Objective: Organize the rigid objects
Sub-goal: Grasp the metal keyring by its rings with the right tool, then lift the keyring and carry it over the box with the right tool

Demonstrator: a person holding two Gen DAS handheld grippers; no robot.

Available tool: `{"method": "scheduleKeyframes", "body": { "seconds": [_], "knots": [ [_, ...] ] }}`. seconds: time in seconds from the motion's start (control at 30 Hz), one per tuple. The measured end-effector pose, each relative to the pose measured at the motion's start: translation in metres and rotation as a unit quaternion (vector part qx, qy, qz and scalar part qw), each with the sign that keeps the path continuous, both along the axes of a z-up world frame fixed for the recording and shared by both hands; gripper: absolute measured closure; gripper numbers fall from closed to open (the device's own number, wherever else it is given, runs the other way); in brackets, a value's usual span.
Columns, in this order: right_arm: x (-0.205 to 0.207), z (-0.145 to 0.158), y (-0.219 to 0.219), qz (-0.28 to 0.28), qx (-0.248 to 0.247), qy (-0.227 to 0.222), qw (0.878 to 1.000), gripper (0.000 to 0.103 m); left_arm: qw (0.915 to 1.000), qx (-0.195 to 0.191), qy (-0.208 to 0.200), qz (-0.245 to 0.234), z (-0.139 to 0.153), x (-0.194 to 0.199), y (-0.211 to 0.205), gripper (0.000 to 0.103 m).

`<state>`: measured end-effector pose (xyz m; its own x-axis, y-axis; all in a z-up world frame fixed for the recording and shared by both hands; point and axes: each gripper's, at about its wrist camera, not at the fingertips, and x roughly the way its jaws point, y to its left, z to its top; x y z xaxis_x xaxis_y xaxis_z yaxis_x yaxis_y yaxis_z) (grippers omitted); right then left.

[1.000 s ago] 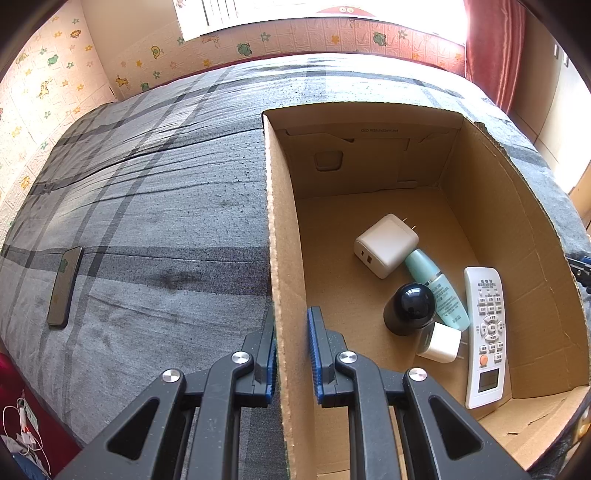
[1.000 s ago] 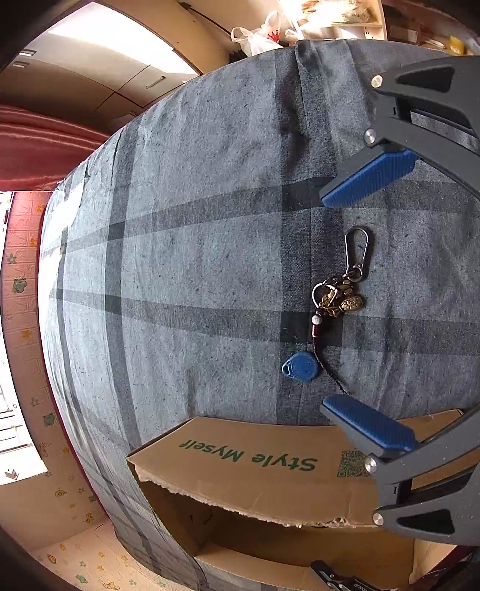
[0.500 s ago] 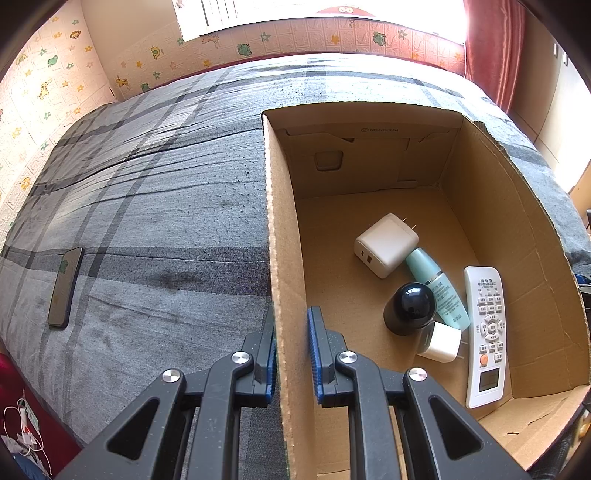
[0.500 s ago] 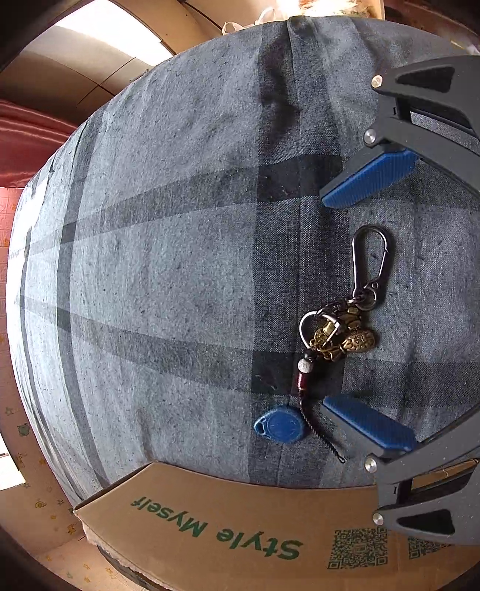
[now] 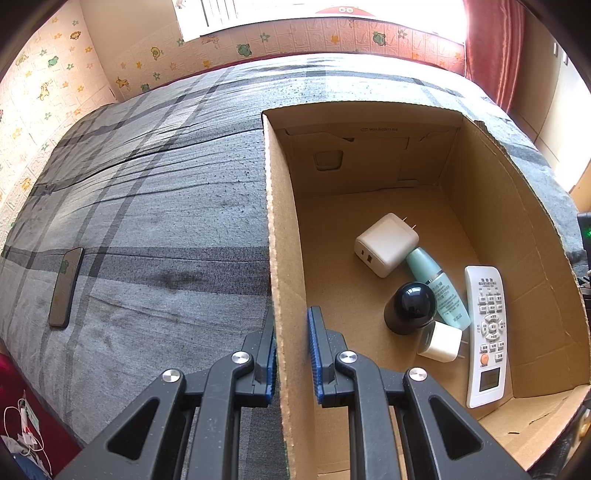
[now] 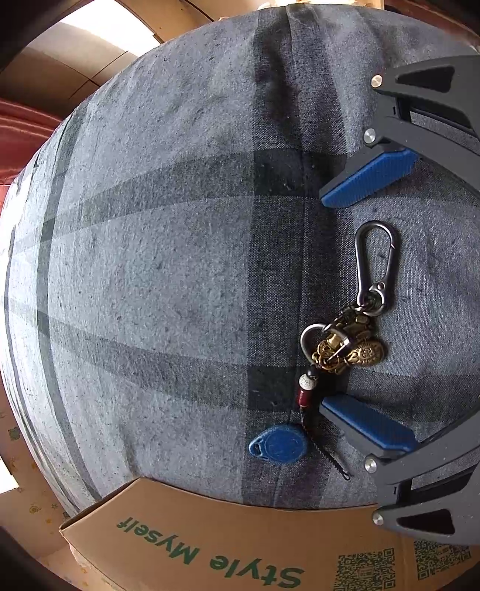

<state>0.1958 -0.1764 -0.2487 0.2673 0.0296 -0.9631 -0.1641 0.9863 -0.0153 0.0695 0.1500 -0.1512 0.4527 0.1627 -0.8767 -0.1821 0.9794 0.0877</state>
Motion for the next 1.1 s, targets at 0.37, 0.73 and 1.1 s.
{"method": "scheduleKeyframes", "body": {
  "seconds": [0.37,0.73,1.1],
  "knots": [
    [-0.012,0.027,0.001,-0.02,0.011,-0.045,0.999,0.081,1.0,0.001,0.0,0.001,0.0,0.0,0.0,0.087],
    [-0.038,0.046,0.007,-0.028,0.017,-0.052,0.998,0.082,1.0,-0.002,0.0,0.001,0.001,0.0,0.001,0.087],
    [-0.041,0.1,0.016,-0.008,0.025,-0.097,0.995,0.082,1.0,-0.003,0.0,0.0,0.0,-0.001,0.001,0.087]
  ]
}}
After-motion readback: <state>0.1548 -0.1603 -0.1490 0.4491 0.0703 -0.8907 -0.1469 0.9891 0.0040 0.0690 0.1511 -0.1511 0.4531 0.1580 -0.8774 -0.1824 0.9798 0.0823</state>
